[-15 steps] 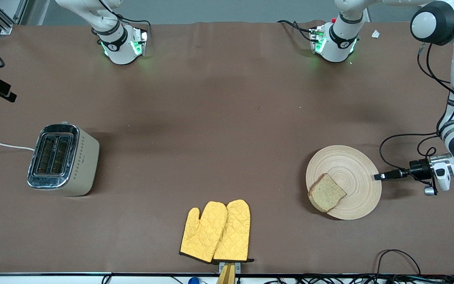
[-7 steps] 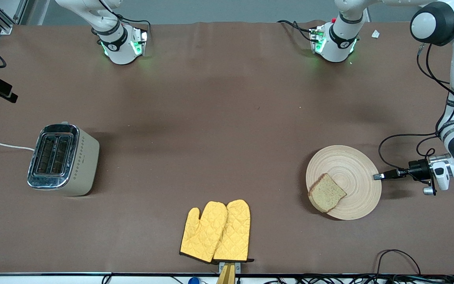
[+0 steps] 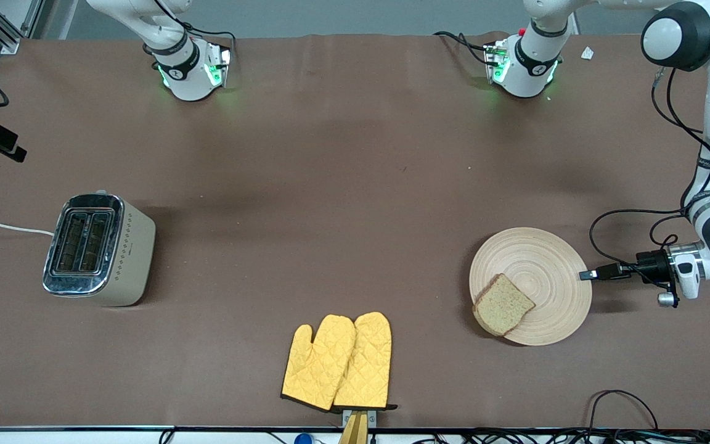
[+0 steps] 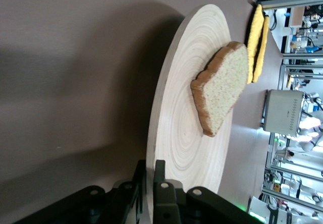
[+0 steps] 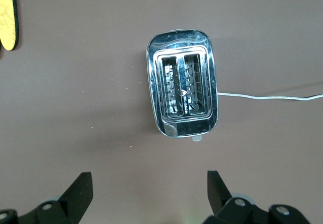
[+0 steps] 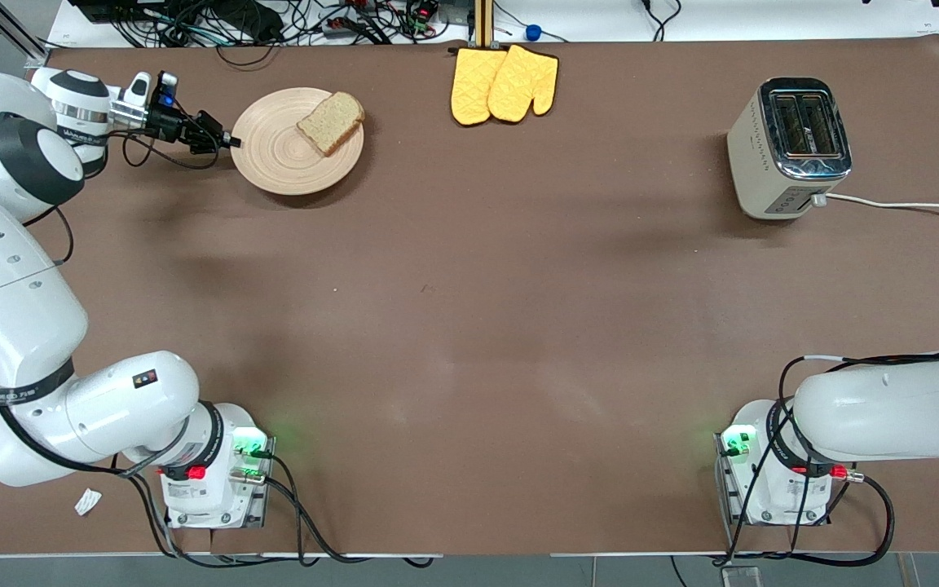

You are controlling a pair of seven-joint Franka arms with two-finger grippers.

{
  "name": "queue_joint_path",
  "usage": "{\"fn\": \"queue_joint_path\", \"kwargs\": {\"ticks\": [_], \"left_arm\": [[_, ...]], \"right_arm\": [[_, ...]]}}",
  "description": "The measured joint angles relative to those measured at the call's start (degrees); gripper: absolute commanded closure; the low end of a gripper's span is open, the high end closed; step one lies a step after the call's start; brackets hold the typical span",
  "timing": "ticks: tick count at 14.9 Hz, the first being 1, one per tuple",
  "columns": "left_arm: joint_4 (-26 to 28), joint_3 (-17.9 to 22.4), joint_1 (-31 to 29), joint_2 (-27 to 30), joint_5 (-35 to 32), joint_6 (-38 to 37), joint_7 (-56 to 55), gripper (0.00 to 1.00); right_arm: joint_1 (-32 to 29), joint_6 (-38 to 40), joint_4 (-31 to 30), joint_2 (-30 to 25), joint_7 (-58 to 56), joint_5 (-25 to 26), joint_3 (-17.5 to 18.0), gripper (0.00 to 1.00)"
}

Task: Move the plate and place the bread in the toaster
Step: 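Push the wooden plate with the left gripper toward the table center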

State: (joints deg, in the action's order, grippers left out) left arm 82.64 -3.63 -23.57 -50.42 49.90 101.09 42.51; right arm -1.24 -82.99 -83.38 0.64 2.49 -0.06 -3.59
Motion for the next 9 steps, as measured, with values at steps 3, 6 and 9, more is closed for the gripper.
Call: {"fn": "queue_joint_path", "kwargs": {"ticks": [3, 6, 9], "left_arm": [[-0.54, -1.60, 0.41, -0.07, -0.02, -1.43, 0.04, 1.00], [-1.14, -4.60, 0.92, -0.16, -0.11, -2.12, 1.94, 0.99], [-1.67, -7.79, 2.73, -0.17, -0.10, -2.31, 2.31, 0.99]], "right_arm": [[0.00, -0.01, -0.01, 0.00, 0.00, -0.02, 0.01, 0.00], [0.00, -0.01, -0.01, 0.00, 0.00, -0.04, 0.01, 0.00], [0.00, -0.01, -0.01, 0.00, 0.00, -0.04, 0.01, 0.00]]}}
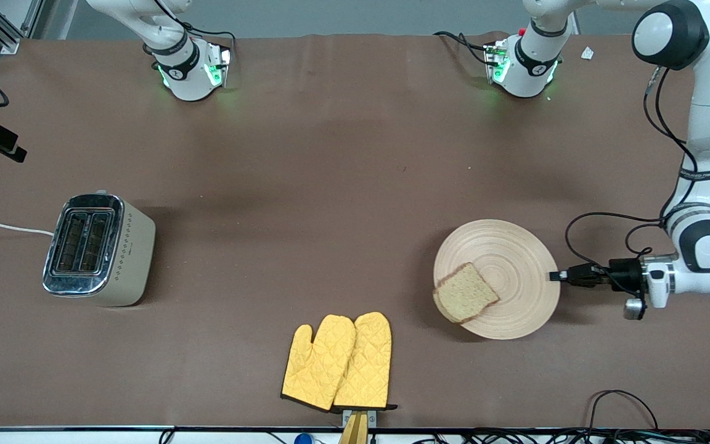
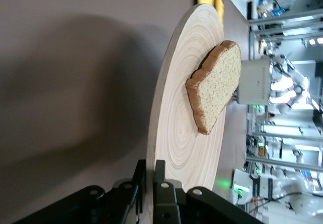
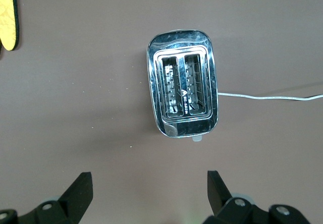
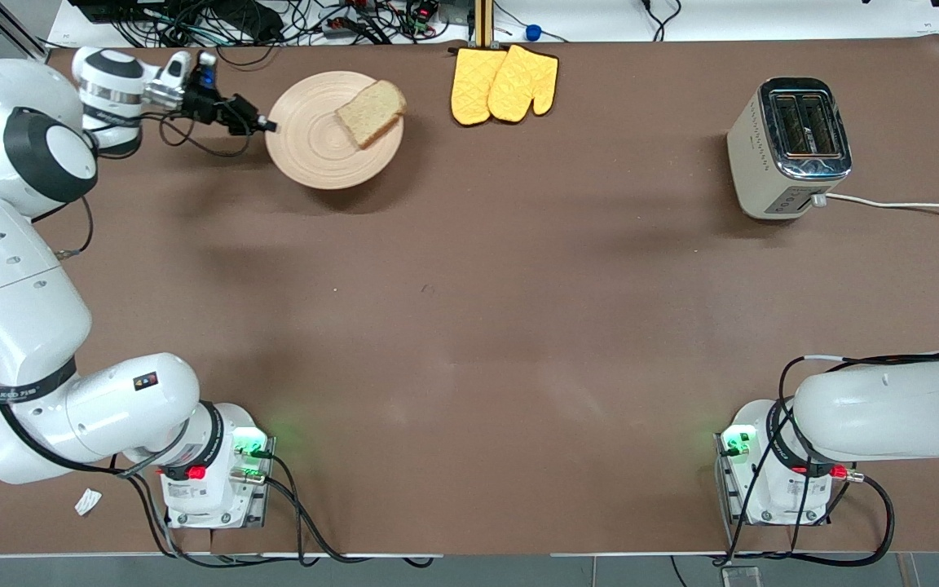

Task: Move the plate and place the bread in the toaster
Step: 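Push the wooden plate with the left gripper toward the table center, then push the plate further with the left gripper while the right gripper reaches the bread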

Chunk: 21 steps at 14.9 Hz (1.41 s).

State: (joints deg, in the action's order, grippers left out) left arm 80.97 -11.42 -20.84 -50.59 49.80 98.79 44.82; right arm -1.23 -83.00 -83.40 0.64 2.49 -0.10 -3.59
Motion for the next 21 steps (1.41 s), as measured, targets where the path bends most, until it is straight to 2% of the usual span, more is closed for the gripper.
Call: {"fn": "queue_joint_path", "kwargs": {"ticks": [4, 9, 12, 15, 18, 21], "left_arm": [[-0.17, -2.52, 5.64, 0.06, 0.04, 1.44, -2.40, 0.99], [0.40, -4.71, 13.81, 0.17, 0.22, 2.47, -5.82, 0.99], [1.17, -4.76, 18.49, 0.16, 2.19, 5.39, -6.28, 0.99], [3.67, -4.74, 21.49, -0.10, 5.03, 9.90, -6.18, 0.99], [4.91, -4.77, 24.97, -0.92, 8.56, 14.12, -5.69, 0.99], [5.47, -4.68, 28.65, -2.74, 13.73, 18.98, -3.24, 0.99]], "right_arm": [[-0.02, 0.00, -0.09, 0.00, 0.01, -1.20, -0.06, 0.00], [-0.05, -0.81, -0.37, 0.30, 0.02, -9.70, -0.23, 0.00], [2.06, -2.28, -0.63, 2.64, 0.08, -11.59, 0.07, 0.00], [6.16, -7.35, -2.20, 6.88, 1.35, -11.72, 0.24, 0.00], [7.67, -16.47, -7.80, 10.37, 1.47, -11.82, 0.27, 0.00], [9.61, -21.32, -11.27, 13.36, 1.47, -12.62, 0.31, 0.00]]}}
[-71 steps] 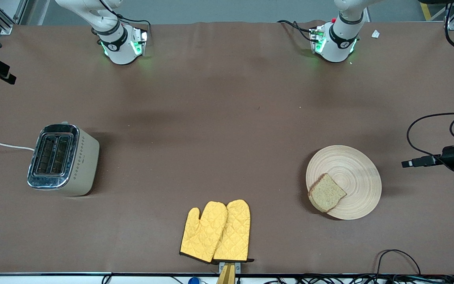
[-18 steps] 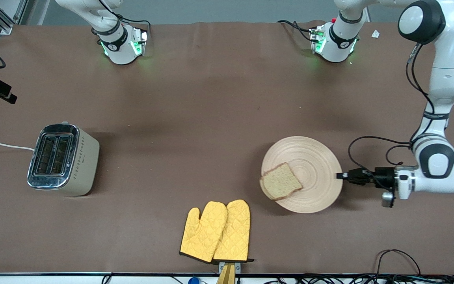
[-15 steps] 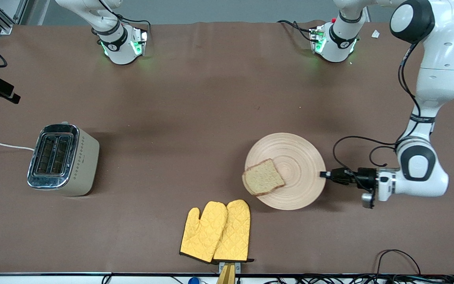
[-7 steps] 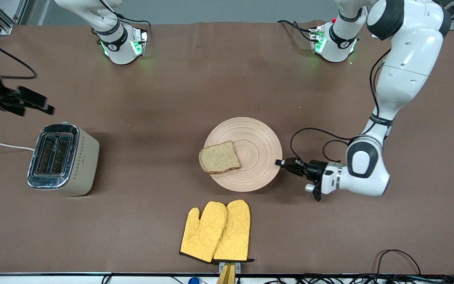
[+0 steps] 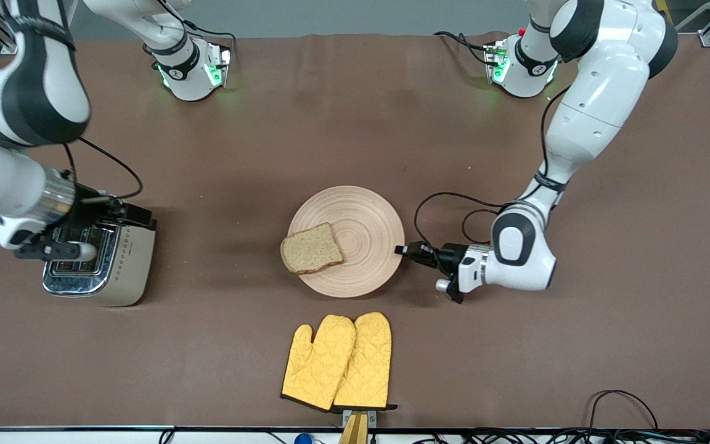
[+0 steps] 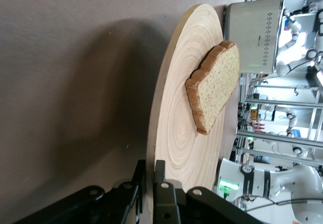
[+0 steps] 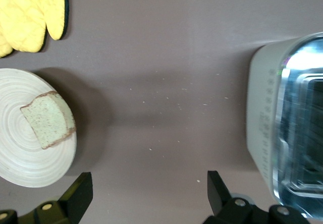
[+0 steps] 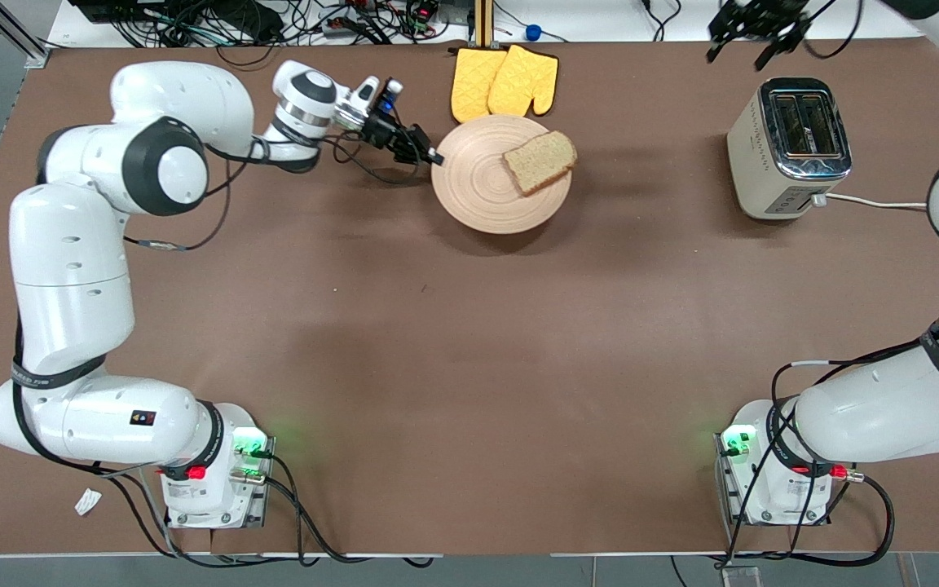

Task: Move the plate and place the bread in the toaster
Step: 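Push the plate further with the left gripper while the right gripper reaches the bread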

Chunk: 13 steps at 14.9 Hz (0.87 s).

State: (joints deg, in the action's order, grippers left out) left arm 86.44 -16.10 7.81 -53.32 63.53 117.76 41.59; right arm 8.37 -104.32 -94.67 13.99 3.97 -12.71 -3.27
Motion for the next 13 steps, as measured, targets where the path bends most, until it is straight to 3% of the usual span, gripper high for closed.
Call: {"fn": "queue_joint_path", "kwargs": {"ticks": [3, 7, 8, 9, 10, 13], "left_arm": [[0.08, -0.01, 1.70, -2.12, 5.24, 0.84, 4.88, 0.98], [0.26, 0.00, 2.12, -2.50, 5.44, 1.67, 5.35, 0.93], [0.41, 0.01, 2.12, -2.49, 5.44, 1.68, 5.35, 0.73], [0.60, 0.01, 2.12, -2.49, 5.44, 1.68, 5.40, 0.46], [0.65, -0.04, 2.12, -2.48, 5.46, 1.62, 5.55, 0.00], [0.58, -0.17, 2.03, -2.12, 5.62, 1.60, 5.21, 0.00]], "right_arm": [[1.75, -4.56, -0.80, 4.04, 0.02, -4.62, 0.03, 0.00], [3.22, -13.72, -3.06, 9.16, 0.01, -6.37, 0.07, 0.00], [4.00, -16.83, -4.05, 10.10, 0.01, -6.59, 0.11, 0.00], [4.84, -19.32, -4.82, 10.85, -0.01, -7.20, 0.17, 0.00], [5.61, -21.20, -5.29, 11.46, -0.20, -8.16, 0.40, 0.00], [8.21, -24.93, -5.92, 12.28, -2.40, -9.10, 1.50, 0.00]]}}
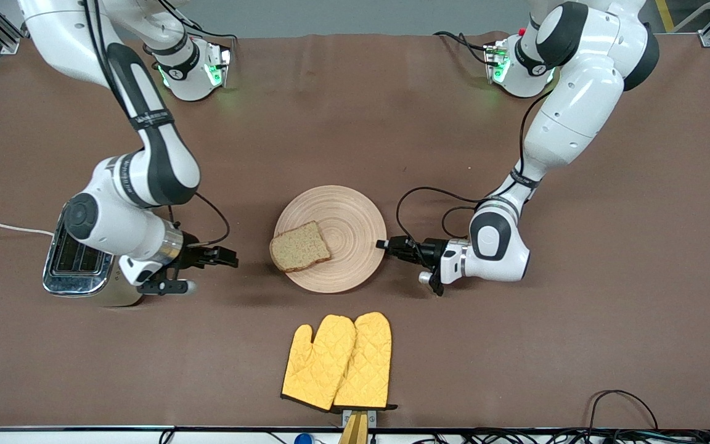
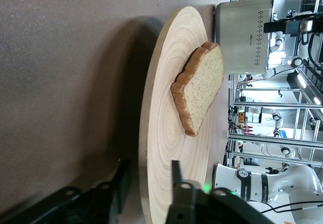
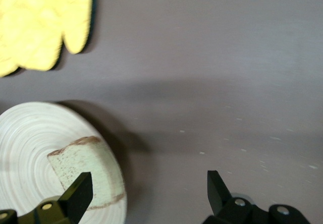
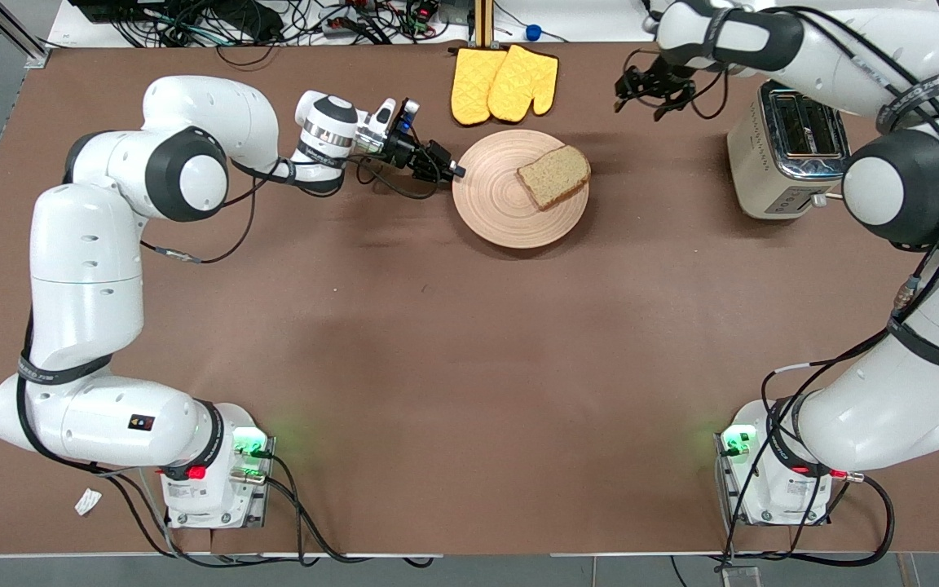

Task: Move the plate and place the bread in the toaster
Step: 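Push the plate further with the left gripper while the right gripper reaches the bread, then grasp the bread with the right gripper while the left gripper withdraws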

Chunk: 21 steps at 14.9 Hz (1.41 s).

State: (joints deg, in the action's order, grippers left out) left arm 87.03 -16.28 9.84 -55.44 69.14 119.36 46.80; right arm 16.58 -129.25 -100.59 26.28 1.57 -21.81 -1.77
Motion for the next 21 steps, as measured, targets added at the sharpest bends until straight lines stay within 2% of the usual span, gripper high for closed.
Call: {"fn": "queue_joint_path", "kwargs": {"ticks": [5, 11, 14, 15, 17, 19, 21], "left_arm": [[-0.98, 0.19, -3.29, 4.10, -0.70, -0.13, -10.42, 0.00], [-2.85, 0.22, -10.07, 13.39, -14.00, -0.48, -28.33, 0.00], [-3.36, 0.28, -12.39, 17.20, -17.42, -0.61, -34.70, 0.00], [-3.74, 0.36, -12.49, 18.54, -20.12, -0.63, -38.75, 0.00], [-5.04, 0.32, -12.27, 21.35, -30.70, -2.02, -47.97, 0.00], [-6.93, 0.27, -12.16, 23.90, -41.21, -7.97, -55.73, 0.00], [-9.02, 0.39, -12.17, 25.89, -47.76, -14.52, -58.81, 0.00]], "right_arm": [[5.84, -7.61, -3.27, 1.01, -3.49, -0.12, 0.48, 0.00], [10.29, -10.53, -3.61, 3.92, -5.35, -0.14, 0.55, 0.00], [10.65, -10.96, -3.60, 4.70, -6.17, -0.14, 0.55, 0.01], [10.55, -11.32, -3.60, 5.10, -6.66, -0.15, 0.44, 0.04], [9.90, -11.77, -3.59, 5.76, -8.99, -0.20, 0.25, 0.10], [9.63, -11.79, -3.60, 6.28, -11.94, -0.31, 0.21, 0.16], [9.64, -11.80, -3.60, 6.76, -12.78, -0.34, 0.25, 0.18]]}}
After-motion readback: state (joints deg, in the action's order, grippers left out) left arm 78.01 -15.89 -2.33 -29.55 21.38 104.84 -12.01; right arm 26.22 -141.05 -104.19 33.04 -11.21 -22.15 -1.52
